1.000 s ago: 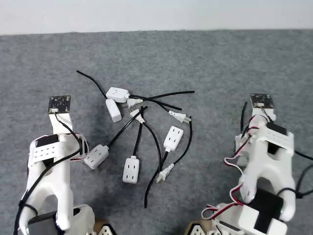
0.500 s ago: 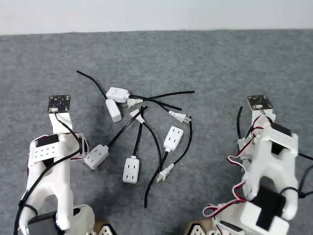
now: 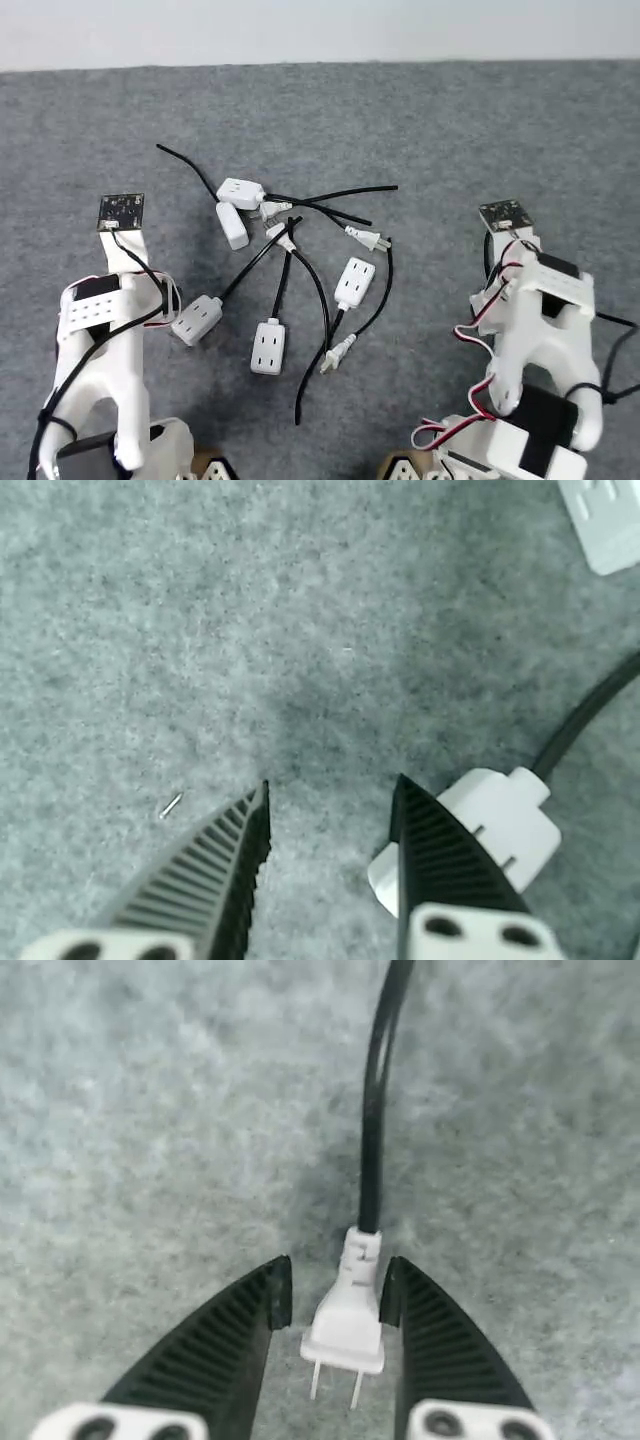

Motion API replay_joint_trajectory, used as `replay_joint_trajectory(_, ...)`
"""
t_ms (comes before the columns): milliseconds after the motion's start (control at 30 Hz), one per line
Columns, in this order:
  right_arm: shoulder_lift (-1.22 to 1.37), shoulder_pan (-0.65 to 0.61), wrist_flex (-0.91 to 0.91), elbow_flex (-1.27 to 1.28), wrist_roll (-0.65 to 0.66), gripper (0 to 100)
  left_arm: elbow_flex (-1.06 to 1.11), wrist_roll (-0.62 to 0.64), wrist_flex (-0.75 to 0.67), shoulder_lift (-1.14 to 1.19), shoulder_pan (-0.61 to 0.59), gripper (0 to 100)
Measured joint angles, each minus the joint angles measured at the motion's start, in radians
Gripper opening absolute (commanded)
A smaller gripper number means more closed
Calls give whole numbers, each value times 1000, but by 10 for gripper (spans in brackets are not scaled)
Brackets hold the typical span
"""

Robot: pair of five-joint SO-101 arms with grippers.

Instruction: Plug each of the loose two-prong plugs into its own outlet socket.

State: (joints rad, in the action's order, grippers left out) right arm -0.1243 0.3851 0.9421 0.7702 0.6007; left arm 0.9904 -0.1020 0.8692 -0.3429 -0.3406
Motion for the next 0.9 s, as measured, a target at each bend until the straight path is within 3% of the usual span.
replay_joint_trajectory(333,20,5,-150,44,35,151,0,0,0,0,0,189)
replay_joint_trajectory(500,87,14,-141,-5,60,4,0,0,0,0,0,189)
replay_joint_trajectory(667,109,32,-95,-46,64,87,0,0,0,0,0,189)
replay_joint_trajectory(900,109,26,-55,-51,64,91,0,0,0,0,0,189)
